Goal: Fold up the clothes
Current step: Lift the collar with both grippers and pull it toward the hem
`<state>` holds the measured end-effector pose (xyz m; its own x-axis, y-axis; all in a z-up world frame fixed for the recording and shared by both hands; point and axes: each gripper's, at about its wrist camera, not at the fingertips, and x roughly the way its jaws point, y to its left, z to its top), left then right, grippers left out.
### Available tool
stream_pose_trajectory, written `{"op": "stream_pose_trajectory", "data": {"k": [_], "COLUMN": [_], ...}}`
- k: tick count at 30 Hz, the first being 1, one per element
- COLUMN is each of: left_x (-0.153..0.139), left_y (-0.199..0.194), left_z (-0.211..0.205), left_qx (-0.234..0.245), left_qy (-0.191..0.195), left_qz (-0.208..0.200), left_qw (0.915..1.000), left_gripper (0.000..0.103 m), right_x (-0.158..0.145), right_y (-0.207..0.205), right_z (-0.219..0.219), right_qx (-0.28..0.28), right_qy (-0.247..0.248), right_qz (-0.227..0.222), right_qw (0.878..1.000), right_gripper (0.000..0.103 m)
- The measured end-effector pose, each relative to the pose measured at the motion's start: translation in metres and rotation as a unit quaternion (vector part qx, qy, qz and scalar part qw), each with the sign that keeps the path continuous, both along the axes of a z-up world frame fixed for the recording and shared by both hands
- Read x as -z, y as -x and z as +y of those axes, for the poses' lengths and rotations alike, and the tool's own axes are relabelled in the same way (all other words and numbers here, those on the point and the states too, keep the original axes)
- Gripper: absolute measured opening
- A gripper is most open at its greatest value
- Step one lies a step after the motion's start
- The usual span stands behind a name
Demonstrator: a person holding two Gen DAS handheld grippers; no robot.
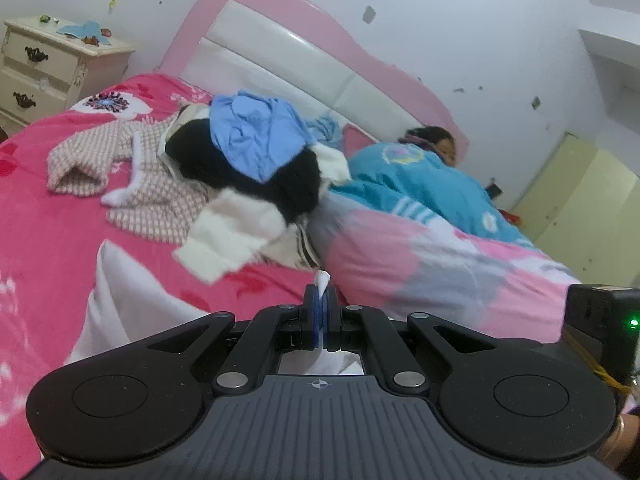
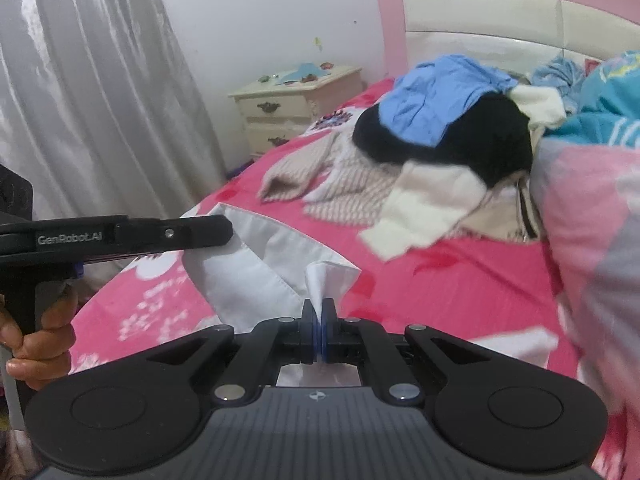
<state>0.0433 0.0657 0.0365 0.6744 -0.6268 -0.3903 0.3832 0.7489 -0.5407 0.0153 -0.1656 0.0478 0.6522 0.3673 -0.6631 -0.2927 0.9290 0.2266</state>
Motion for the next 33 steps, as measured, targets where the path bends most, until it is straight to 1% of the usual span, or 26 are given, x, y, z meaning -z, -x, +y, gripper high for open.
{"op": "stream_pose_trajectory", "data": {"k": [2,5,8,10,13,15,17,18,21,25,28,31,33], "left_x": [0.003,0.017,0.031,0.04,0.051,0.059,0.066,0.069,0.08,0.093,0.103,0.113,0.117], "left_y": [0.022,0.056,0.088,0.107,0.13,0.141,0.151,0.155,0.169,0.186,0.197,0.205,0.208], "left_z": [0.002,0.009,0.017,0.021,0.028,0.03,0.031,0.03,0.026,0.022,0.022,0.021,0.02], "left_qx": [0.006,0.009,0.01,0.015,0.018,0.022,0.027,0.033,0.051,0.077,0.092,0.116,0.134], "left_qy": [-0.002,0.003,-0.003,-0.006,-0.017,-0.022,-0.027,-0.033,-0.057,-0.088,-0.106,-0.136,-0.154], "left_qz": [-0.004,0.006,0.011,0.012,0.01,0.017,0.022,0.021,0.015,0.005,0.003,-0.003,-0.004], "left_qw": [1.0,0.9999,0.9999,0.9998,0.9996,0.9994,0.999,0.9987,0.9969,0.9932,0.99,0.984,0.979], "left_gripper": [0.0,0.0,0.0,0.0,0.0,0.0,0.0,0.0,0.0,0.0,0.0,0.0,0.001], "right_x": [0.004,0.012,0.028,0.041,0.059,0.071,0.078,0.081,0.087,0.097,0.103,0.111,0.116], "right_y": [0.024,0.062,0.101,0.126,0.159,0.177,0.19,0.196,0.212,0.231,0.243,0.253,0.26], "right_z": [0.003,0.002,0.001,-0.002,-0.002,-0.002,0.001,0.003,0.013,0.024,0.026,0.025,0.025], "right_qx": [0.004,0.014,0.026,0.036,0.044,0.045,0.042,0.037,0.013,-0.025,-0.045,-0.061,-0.074], "right_qy": [-0.002,-0.025,-0.041,-0.059,-0.073,-0.083,-0.083,-0.082,-0.056,-0.016,0.003,0.012,0.017], "right_qz": [-0.002,-0.012,-0.02,-0.017,-0.025,-0.028,-0.034,-0.038,-0.056,-0.068,-0.073,-0.066,-0.059], "right_qw": [1.0,1.0,0.999,0.997,0.996,0.995,0.995,0.995,0.997,0.997,0.996,0.996,0.995], "right_gripper": [0.003,0.003,0.003,0.003,0.003,0.003,0.003,0.003,0.003,0.003,0.003,0.003,0.006]}}
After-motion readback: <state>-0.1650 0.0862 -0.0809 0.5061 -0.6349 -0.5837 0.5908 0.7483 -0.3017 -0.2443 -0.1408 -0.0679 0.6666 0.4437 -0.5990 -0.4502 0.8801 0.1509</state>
